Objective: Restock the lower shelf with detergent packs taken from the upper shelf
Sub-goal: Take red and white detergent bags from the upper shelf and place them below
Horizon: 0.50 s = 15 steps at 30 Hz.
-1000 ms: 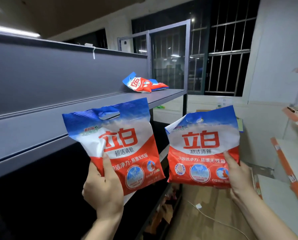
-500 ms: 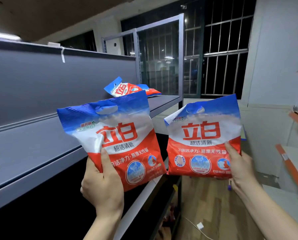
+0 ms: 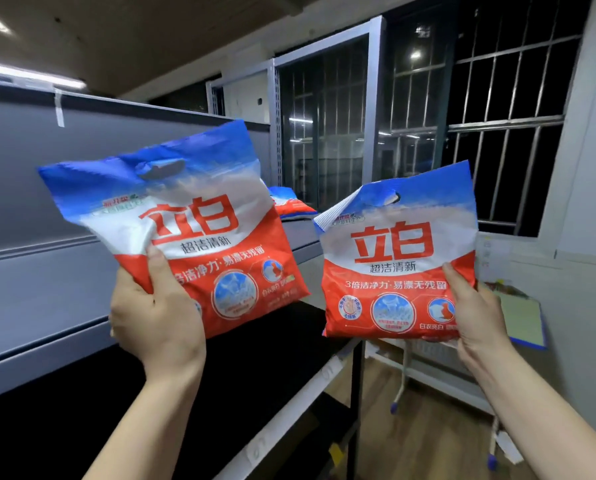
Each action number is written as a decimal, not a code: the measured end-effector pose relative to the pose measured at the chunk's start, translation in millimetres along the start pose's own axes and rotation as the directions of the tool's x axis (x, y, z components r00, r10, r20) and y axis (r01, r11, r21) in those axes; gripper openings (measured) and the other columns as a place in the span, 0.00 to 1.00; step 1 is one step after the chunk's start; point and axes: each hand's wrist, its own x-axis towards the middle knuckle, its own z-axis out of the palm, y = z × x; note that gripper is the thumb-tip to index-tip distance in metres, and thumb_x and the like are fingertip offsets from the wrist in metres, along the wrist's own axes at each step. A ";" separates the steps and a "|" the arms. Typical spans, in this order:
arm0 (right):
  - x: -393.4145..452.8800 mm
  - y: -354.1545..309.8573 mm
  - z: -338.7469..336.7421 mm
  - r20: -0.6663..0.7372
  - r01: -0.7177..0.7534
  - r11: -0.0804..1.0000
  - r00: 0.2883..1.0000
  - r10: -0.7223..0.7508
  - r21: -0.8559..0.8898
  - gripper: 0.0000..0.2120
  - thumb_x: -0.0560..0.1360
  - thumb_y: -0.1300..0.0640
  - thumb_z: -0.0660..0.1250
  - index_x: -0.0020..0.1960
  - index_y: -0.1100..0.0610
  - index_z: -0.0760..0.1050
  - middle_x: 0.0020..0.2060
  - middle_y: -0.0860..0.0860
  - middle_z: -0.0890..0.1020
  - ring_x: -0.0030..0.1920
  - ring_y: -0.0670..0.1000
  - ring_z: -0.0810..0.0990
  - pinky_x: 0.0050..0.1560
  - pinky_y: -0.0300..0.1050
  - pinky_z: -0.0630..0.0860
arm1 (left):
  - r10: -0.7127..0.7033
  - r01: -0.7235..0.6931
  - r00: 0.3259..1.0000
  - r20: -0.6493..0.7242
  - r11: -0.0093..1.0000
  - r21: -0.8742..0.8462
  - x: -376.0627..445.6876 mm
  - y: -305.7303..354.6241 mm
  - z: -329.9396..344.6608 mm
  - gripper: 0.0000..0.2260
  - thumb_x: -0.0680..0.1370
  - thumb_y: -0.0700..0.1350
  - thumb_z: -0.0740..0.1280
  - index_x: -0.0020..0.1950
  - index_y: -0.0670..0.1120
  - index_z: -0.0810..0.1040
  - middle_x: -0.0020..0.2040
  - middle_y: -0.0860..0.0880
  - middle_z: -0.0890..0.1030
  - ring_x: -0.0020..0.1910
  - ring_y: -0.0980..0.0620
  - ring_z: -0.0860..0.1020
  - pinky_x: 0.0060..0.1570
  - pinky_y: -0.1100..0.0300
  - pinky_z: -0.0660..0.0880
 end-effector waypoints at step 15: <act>171.5 19.6 84.8 0.144 0.005 0.981 0.989 -0.033 0.193 0.06 0.74 0.50 0.69 0.44 0.52 0.78 0.33 0.45 0.85 0.34 0.48 0.85 0.29 0.40 0.78 | 0.125 -0.119 0.992 0.010 0.913 0.389 89.6 2.5 158.1 0.18 0.79 0.60 0.56 0.61 0.53 0.77 0.58 0.49 0.80 0.59 0.43 0.76 0.57 0.53 0.69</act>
